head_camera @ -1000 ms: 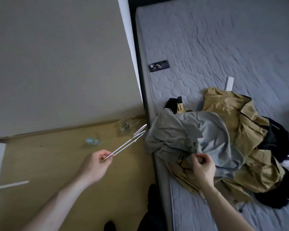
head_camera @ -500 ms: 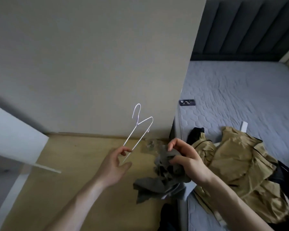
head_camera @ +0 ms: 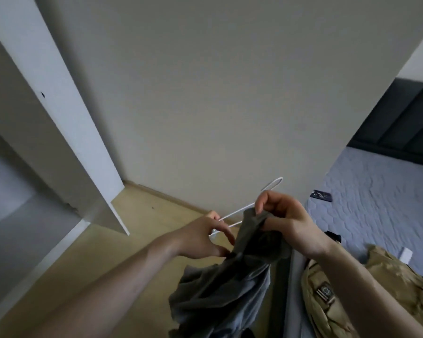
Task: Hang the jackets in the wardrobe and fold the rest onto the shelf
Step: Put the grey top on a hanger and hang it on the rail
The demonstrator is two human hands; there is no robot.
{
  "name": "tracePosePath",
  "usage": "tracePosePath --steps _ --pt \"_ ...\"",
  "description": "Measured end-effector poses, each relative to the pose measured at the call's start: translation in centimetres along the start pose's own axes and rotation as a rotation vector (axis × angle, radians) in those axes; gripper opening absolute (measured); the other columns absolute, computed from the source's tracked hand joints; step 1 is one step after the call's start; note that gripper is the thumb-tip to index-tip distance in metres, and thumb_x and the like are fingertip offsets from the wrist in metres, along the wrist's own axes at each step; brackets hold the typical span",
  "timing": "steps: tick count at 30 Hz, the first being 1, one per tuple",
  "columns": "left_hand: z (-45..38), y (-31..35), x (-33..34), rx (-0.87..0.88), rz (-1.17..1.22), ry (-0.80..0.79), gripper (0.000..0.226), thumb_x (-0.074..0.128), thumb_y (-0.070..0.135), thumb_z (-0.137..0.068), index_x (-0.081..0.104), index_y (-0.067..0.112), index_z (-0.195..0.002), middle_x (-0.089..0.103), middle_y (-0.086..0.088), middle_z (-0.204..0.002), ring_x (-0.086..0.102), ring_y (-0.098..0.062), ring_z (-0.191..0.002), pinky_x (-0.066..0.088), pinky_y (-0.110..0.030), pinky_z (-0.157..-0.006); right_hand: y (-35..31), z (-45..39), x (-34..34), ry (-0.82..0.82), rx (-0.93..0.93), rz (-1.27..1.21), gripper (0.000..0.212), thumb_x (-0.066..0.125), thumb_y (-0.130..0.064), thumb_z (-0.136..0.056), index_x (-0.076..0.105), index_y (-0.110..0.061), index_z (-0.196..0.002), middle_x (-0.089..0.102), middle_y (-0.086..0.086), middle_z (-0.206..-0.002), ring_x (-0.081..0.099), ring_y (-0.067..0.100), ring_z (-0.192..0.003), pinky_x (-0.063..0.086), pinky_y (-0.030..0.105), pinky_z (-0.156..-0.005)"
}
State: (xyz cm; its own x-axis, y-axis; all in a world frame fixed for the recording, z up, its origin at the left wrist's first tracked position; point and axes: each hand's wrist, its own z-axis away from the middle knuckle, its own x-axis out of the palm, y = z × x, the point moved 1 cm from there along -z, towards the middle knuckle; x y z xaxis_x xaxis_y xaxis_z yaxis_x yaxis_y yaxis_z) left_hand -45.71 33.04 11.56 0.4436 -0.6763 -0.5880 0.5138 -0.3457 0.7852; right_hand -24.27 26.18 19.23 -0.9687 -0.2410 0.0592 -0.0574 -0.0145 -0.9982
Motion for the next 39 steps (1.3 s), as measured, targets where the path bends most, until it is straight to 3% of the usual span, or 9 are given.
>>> tracePosePath --steps 3,5,11,17,20,26,29,34,39 --pt "1.8 -0.7 -0.3 -0.036 0.02 -0.07 0.071 0.081 0.02 -0.083 0.049 0.05 -0.139 0.042 0.001 -0.135 0.048 -0.014 -0.126 0.041 -0.029 -0.11 -0.1 0.0 1.4 -0.019 -0.006 -0.023 0.029 0.055 0.012 -0.073 0.063 -0.014 -0.082 0.065 0.004 -0.073 0.058 0.015 -0.066 0.044 0.021 -0.058" --pt "2.4 -0.4 0.0 -0.041 0.029 -0.125 0.07 0.08 0.023 -0.085 0.048 0.042 -0.144 0.036 -0.001 -0.141 0.045 -0.021 -0.131 0.038 -0.033 -0.116 -0.1 -0.2 2.2 -0.038 -0.012 0.002 0.028 0.054 0.013 -0.075 0.062 -0.012 -0.083 0.066 0.006 -0.074 0.056 0.023 -0.068 0.042 0.029 -0.061" --pt "3.3 -1.8 -1.6 -0.042 -0.255 -0.057 0.02 0.073 0.043 -0.084 0.072 0.033 -0.101 0.049 0.014 -0.118 0.054 -0.011 -0.111 0.049 -0.037 -0.098 0.4 -0.8 1.8 0.077 -0.043 0.136 0.054 0.046 0.03 -0.083 0.065 -0.02 -0.076 0.058 0.008 -0.068 0.047 0.017 -0.062 0.037 0.021 -0.053" --pt "6.1 -4.5 -5.1 -0.148 -0.481 0.46 0.02 0.048 0.047 -0.094 0.066 0.038 -0.096 0.061 0.025 -0.088 0.06 -0.004 -0.086 0.047 -0.032 -0.07 3.6 0.6 -0.9 0.26 0.066 0.285 0.042 0.054 0.019 -0.083 0.067 -0.021 -0.075 0.06 0.003 -0.064 0.044 0.017 -0.059 0.032 0.024 -0.051" --pt "7.0 -3.2 -6.3 -0.046 -0.456 0.485 0.024 0.047 0.043 -0.097 0.052 0.027 -0.079 0.054 0.016 -0.077 0.051 -0.008 -0.071 0.038 -0.033 -0.059 6.1 1.3 -1.4 0.253 0.229 0.337 0.037 0.057 0.019 -0.085 0.068 -0.016 -0.079 0.062 0.003 -0.067 0.045 0.02 -0.067 0.033 0.031 -0.059" --pt "8.7 2.2 -8.1 0.068 -0.359 0.412 0.031 0.045 0.035 -0.097 0.044 0.014 -0.073 0.05 -0.001 -0.07 0.046 -0.019 -0.069 0.043 -0.045 -0.068 8.0 1.6 -1.3 0.245 0.335 0.408 0.024 0.077 -0.005 -0.09 0.068 -0.013 -0.11 0.074 0.008 -0.104 0.07 0.027 -0.084 0.058 0.041 -0.075" --pt "9.1 4.3 -8.7 0.119 -0.27 0.396 0.034 0.047 0.028 -0.097 0.038 0.012 -0.068 0.047 -0.007 -0.071 0.045 -0.025 -0.068 0.042 -0.053 -0.068 7.5 0.6 -0.3 0.503 0.232 0.568 0.057 0.085 -0.027 -0.085 0.049 -0.03 -0.129 0.054 -0.003 -0.125 0.066 0.009 -0.103 0.06 0.027 -0.068" --pt "9.6 6.1 -10.6 0.167 -0.21 0.435 0.036 0.049 0.015 -0.097 0.033 0.008 -0.066 0.042 -0.01 -0.072 0.043 -0.022 -0.066 0.046 -0.054 -0.075 5.6 -1.6 1.3 0.938 -0.023 0.485 0.059 0.086 -0.045 -0.079 0.041 -0.03 -0.113 0.045 -0.007 -0.116 0.056 0.003 -0.102 0.055 0.045 -0.088" --pt "11.2 6.0 -12.2 0.15 -0.312 0.419 0.034 0.043 0.023 -0.094 0.038 0.004 -0.067 0.048 -0.009 -0.075 0.045 -0.03 -0.07 0.043 -0.057 -0.072 4.3 -2.9 0.9 0.988 -0.327 0.677 0.057 0.088 -0.03 -0.08 0.045 -0.023 -0.116 0.044 -0.001 -0.112 0.049 0.018 -0.093 0.049 0.042 -0.081"
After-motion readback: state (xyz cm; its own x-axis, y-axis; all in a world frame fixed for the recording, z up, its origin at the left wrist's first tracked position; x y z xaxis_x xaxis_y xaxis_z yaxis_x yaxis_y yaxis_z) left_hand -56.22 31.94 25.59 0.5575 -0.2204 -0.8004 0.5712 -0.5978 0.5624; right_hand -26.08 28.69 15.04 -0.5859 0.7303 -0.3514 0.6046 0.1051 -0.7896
